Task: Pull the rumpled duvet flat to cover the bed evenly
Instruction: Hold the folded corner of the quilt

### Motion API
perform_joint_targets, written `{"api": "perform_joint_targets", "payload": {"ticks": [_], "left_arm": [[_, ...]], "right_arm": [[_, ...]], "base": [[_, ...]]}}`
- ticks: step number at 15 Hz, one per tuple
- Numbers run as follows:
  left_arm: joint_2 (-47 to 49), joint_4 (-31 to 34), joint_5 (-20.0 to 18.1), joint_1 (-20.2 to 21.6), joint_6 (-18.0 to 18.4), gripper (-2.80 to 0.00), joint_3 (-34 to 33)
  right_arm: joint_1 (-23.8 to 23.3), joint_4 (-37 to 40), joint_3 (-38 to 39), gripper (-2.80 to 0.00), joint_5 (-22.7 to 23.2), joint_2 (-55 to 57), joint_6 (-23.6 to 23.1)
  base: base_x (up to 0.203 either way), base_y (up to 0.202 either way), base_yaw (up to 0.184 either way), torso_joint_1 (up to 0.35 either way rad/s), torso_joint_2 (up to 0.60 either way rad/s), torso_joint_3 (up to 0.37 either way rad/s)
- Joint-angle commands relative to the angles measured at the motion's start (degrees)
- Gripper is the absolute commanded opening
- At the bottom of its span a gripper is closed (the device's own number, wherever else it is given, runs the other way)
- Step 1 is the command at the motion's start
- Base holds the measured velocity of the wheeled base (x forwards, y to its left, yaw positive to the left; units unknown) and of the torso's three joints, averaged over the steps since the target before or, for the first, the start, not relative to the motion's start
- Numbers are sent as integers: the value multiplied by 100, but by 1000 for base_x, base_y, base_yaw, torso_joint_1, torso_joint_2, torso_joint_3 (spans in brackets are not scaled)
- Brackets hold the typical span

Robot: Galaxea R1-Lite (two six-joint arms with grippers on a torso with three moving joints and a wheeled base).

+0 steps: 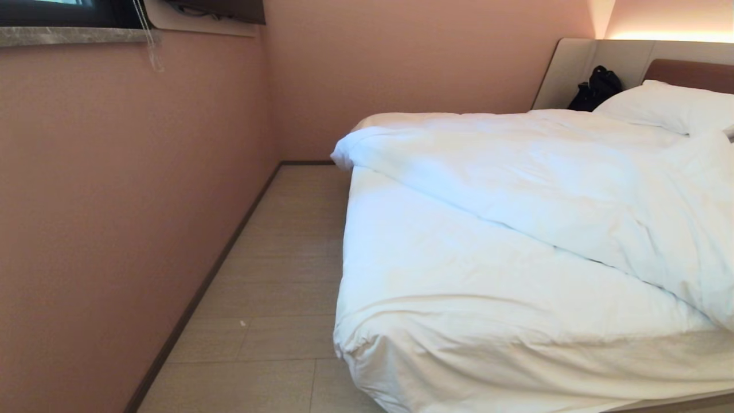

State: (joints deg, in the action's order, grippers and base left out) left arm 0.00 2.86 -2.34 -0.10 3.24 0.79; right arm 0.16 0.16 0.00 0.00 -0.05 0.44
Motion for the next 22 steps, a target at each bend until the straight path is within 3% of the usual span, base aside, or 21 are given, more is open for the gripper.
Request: {"api": "perform_joint_targets", "payload": {"ticks": [1,22], "left_arm": [[0,4,-3,1,1,-280,-9],[0,4,-12,1,10,-280,0]], "right_arm": [[2,1,0,-280,0,5,0],[2,1,0,-280,0,5,0]], "base": [[0,-195,-1,4,-2,2],[0,-194,0,3,3,2]]}}
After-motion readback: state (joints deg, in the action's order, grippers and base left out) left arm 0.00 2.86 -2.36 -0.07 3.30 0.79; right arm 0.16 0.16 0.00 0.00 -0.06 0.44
